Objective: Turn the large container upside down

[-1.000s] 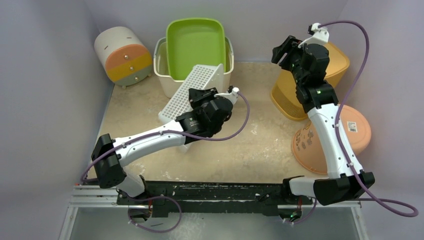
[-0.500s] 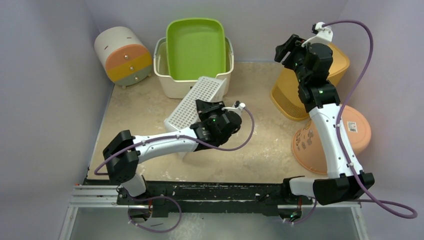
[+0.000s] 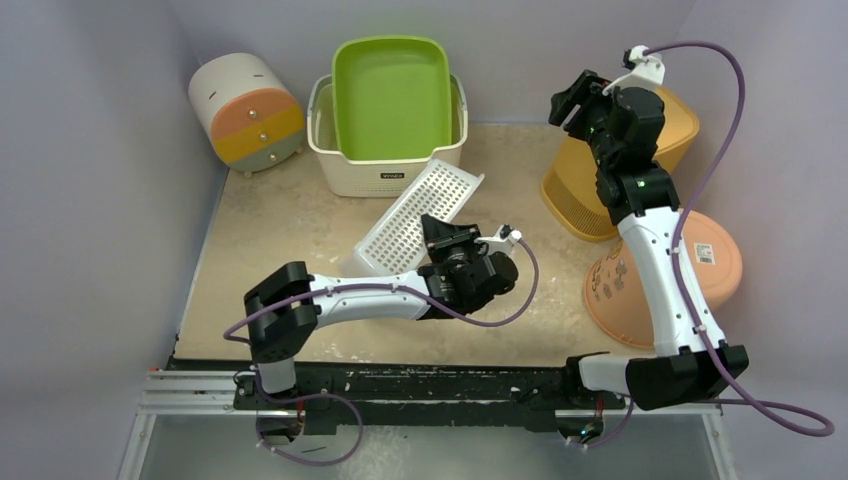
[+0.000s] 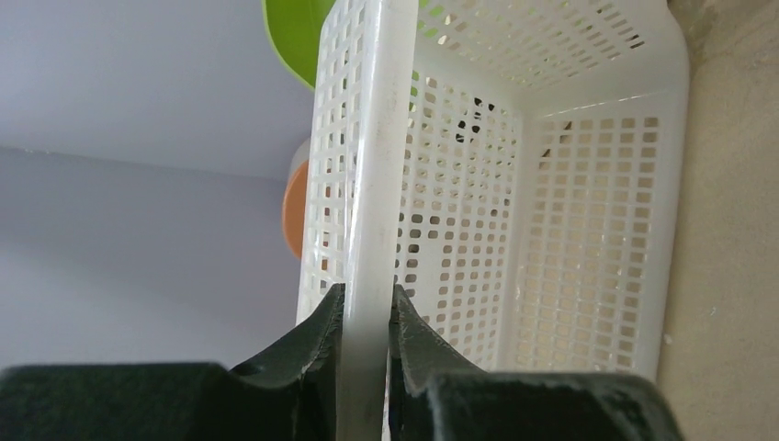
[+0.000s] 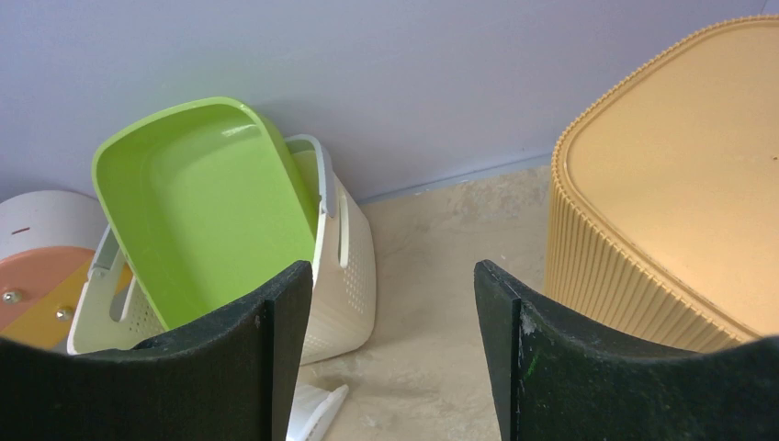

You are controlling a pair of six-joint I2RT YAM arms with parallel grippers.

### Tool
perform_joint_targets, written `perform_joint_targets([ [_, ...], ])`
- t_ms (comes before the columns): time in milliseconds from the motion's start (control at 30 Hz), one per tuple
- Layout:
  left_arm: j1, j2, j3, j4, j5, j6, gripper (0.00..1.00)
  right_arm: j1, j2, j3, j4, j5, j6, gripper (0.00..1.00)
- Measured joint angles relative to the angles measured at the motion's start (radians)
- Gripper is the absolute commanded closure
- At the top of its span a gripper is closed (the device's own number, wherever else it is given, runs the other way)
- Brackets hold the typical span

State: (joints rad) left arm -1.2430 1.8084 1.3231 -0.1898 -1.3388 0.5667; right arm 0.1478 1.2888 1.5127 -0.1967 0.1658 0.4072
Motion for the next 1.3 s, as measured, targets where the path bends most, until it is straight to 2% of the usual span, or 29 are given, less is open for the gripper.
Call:
perform_joint_targets([
  [300, -0.031, 0.04, 0.023, -0.016, -0.003, -0.104, 1.0, -0.004, 0.0, -0.018, 0.0, 0.0, 0.0, 0.32],
  [367, -0.042, 0.047, 0.026, -0.022, -0.003, -0.127, 0.91, -0.004, -0.002, -0.021, 0.0, 0.0, 0.0, 0.32],
  [500, -0.056, 0.06, 0.034, -0.026, 0.0, -0.164, 0.85, -0.004, -0.002, -0.026, 0.0, 0.001, 0.0, 0.32],
  [667, -0.073, 0.082, 0.042, -0.011, 0.029, -0.237, 0.65, -0.005, -0.009, -0.032, -0.001, 0.002, -0.001, 0.32],
  [967, -0.089, 0.201, 0.042, -0.01, 0.188, -0.388, 0.6, -0.005, -0.041, -0.044, -0.001, 0.019, -0.027, 0.31],
  [1133, -0.089, 0.211, 0.048, -0.004, 0.225, -0.418, 0.5, -0.01, -0.054, -0.057, -0.001, 0.026, -0.034, 0.31],
  [1300, -0.089, 0.241, 0.053, 0.026, 0.343, -0.478, 0.5, -0.011, -0.06, -0.072, -0.002, 0.027, -0.037, 0.31],
])
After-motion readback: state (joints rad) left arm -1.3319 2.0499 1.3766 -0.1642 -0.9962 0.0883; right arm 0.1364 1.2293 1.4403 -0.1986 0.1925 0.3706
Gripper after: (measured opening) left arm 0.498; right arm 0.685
